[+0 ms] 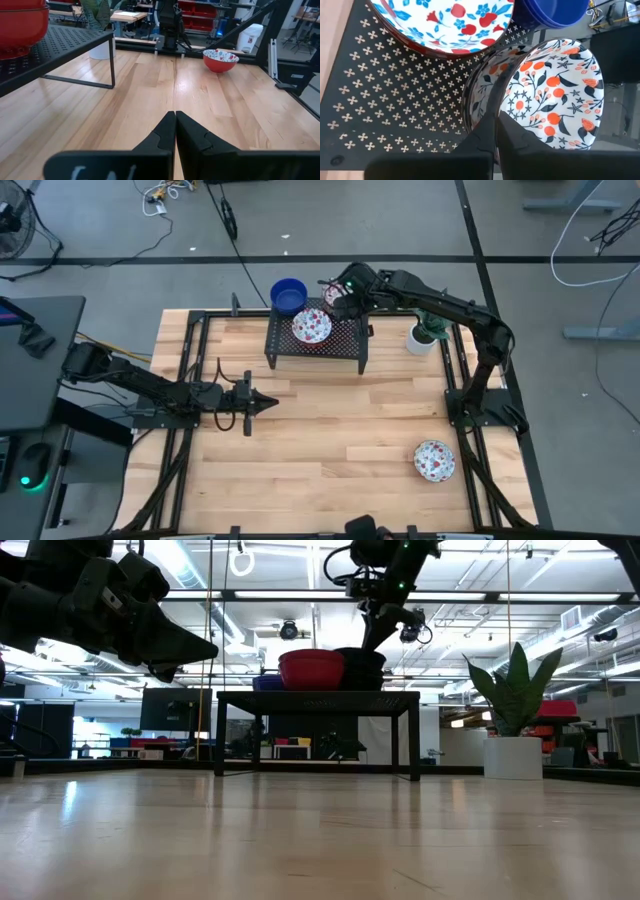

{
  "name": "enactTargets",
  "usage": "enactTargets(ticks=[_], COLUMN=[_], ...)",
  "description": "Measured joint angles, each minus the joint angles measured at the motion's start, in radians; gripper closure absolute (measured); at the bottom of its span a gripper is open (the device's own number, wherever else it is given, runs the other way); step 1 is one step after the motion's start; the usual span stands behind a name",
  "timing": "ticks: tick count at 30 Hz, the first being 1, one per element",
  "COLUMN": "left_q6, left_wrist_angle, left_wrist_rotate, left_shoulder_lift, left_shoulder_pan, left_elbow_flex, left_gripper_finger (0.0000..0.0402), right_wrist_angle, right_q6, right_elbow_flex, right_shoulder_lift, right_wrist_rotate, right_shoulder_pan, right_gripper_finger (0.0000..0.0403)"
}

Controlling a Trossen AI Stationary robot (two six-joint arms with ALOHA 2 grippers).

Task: Pick & Place Mini bowls
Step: Stack the orange bowl on top of the other orange bowls on the shelf

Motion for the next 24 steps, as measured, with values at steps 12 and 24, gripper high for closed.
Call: enactTargets(ticks=[12, 24], left_q6=[0.000, 0.000], left_wrist_angle=[-0.002, -0.005], left_wrist_rotate=[0.000, 0.000], left_shoulder_lift=[0.000, 0.000], left_shoulder_pan=[0.000, 0.000], left_elbow_flex=[0.000, 0.000], left_gripper_finger=[0.0387, 0.0388], right_wrist_angle=[-0.007, -0.007], right_q6=[-0.009, -0.004], right_elbow_flex=[0.000, 0.000], right_shoulder_lift=[0.025, 0.026], right_wrist_rotate=[-0.001, -0.001], right_shoulder_pan=[-0.006, -0.006], right_gripper_finger=[0.0397, 0.0396])
